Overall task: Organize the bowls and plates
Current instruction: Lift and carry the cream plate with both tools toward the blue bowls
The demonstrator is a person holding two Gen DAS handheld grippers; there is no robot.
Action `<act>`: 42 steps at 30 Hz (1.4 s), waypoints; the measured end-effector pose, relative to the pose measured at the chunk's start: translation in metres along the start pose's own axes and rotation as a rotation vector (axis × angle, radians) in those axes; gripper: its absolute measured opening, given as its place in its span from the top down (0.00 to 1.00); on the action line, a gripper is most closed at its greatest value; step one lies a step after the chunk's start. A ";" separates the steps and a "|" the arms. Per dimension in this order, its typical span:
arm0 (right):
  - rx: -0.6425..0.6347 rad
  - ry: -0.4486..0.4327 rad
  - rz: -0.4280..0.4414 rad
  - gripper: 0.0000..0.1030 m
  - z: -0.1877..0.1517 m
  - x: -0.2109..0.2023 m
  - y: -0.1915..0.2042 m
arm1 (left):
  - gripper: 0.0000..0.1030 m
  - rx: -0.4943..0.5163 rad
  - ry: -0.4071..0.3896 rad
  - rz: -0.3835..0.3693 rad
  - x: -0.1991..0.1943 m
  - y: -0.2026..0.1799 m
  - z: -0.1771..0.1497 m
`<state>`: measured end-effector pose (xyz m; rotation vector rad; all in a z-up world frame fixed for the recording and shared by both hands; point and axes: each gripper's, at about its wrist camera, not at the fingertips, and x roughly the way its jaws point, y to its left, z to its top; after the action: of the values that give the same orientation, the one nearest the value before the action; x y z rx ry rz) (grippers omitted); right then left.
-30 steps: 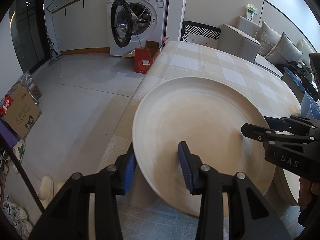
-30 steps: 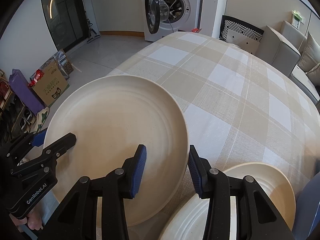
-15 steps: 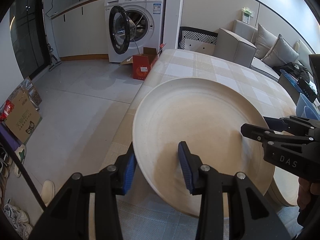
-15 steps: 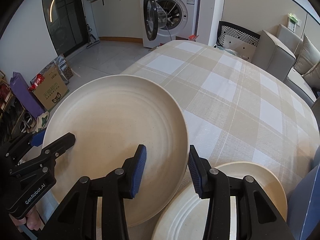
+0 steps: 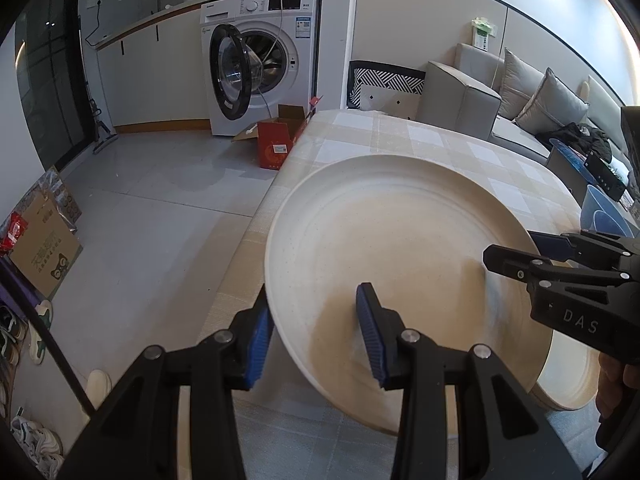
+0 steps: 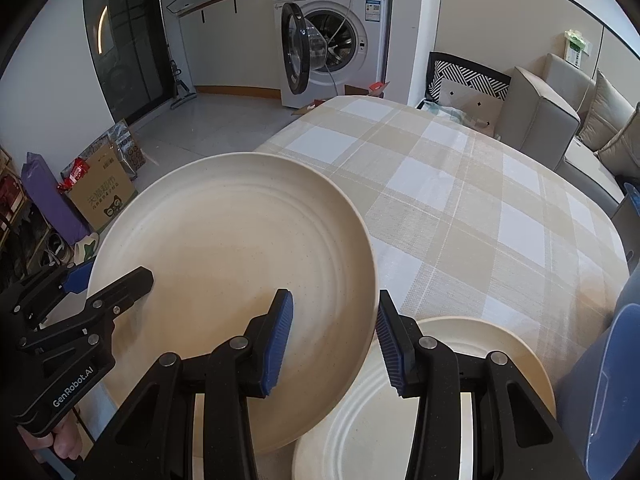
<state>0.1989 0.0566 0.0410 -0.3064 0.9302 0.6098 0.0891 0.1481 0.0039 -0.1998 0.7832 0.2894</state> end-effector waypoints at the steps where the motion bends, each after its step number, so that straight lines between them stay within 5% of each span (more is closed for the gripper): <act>1: 0.002 -0.001 -0.001 0.59 -0.001 -0.002 -0.001 | 0.62 0.002 -0.002 -0.002 -0.001 -0.001 0.001; 42: 0.137 -0.019 -0.097 0.59 -0.056 -0.054 -0.073 | 0.62 0.160 0.006 -0.111 -0.016 -0.083 -0.003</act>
<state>0.1822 -0.0483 0.0524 -0.2217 0.9285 0.4566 0.1033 0.0663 0.0194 -0.0934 0.7945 0.1206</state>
